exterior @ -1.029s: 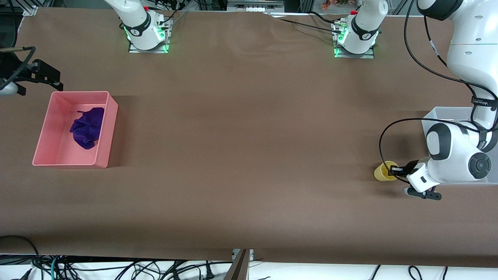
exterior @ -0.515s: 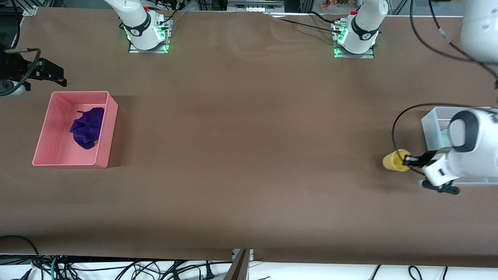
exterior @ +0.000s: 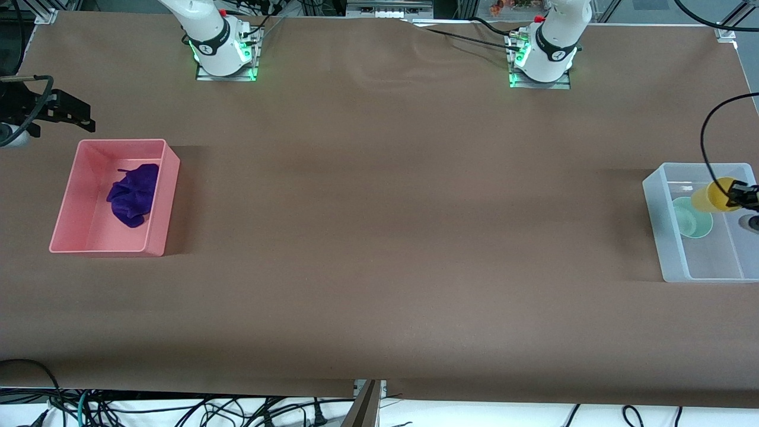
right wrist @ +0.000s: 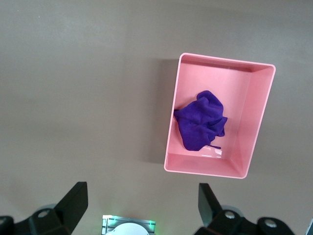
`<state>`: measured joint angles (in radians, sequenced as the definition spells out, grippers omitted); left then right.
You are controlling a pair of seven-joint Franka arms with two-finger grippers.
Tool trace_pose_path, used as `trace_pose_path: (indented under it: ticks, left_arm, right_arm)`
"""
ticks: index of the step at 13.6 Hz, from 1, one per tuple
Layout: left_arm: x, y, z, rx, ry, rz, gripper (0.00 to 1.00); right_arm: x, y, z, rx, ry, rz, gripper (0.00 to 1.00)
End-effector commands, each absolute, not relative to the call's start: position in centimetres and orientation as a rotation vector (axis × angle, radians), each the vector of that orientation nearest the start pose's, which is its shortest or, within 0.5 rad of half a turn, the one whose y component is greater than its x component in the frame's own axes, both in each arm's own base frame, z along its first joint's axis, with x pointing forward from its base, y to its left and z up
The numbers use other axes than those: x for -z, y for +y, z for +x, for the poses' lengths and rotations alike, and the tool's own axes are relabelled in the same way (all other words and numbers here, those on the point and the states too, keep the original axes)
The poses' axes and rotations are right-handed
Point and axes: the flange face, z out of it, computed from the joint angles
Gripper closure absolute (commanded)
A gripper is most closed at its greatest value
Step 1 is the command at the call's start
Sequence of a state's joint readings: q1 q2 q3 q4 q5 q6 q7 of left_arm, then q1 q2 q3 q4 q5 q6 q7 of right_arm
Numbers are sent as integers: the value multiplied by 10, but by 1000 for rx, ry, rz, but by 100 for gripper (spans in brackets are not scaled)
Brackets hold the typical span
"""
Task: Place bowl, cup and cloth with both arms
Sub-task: 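Carry the yellow cup with the left gripper and set it into the bowl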
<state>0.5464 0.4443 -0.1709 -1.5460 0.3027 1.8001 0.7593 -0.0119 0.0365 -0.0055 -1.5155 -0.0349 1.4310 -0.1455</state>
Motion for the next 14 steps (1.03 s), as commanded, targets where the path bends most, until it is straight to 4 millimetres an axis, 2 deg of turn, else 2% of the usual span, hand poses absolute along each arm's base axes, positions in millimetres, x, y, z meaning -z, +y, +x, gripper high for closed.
trace_pose_path:
  ticks: [1, 3, 5, 6, 7, 8, 9, 10, 12, 14]
  left_arm:
    - [-325, 316, 579, -269, 801, -2912, 100]
    - [-294, 327, 577, -222, 799, -2926, 100]
    - [-279, 333, 573, -224, 777, -2960, 100]
    - [-279, 333, 573, -218, 771, -2971, 77]
    - [-281, 331, 573, -225, 771, -2974, 20]
    - [-288, 330, 574, -226, 777, -2970, 0]
    - [-299, 327, 574, -250, 794, -2968, 0]
    - [-314, 315, 577, -280, 813, -2977, 0]
    - [-363, 280, 589, -248, 805, -3016, 0]
    - [-406, 237, 602, -277, 695, -3076, 0]
  right_arm:
    - [-616, -30, 551, -230, -162, -3153, 0]
    - [-615, -30, 550, -233, -162, -3154, 0]
    - [-616, -30, 551, -228, -164, -3154, 0]
    - [-616, -29, 552, -224, -167, -3155, 0]
    - [-615, -29, 552, -219, -167, -3157, 0]
    - [-618, -27, 553, -207, -174, -3160, 0]
    - [-620, -28, 554, -195, -169, -3162, 0]
    - [-618, -28, 558, -198, -174, -3163, 0]
    - [-618, -23, 561, -196, -186, -3165, 0]
    - [-618, -20, 562, -195, -193, -3161, 0]
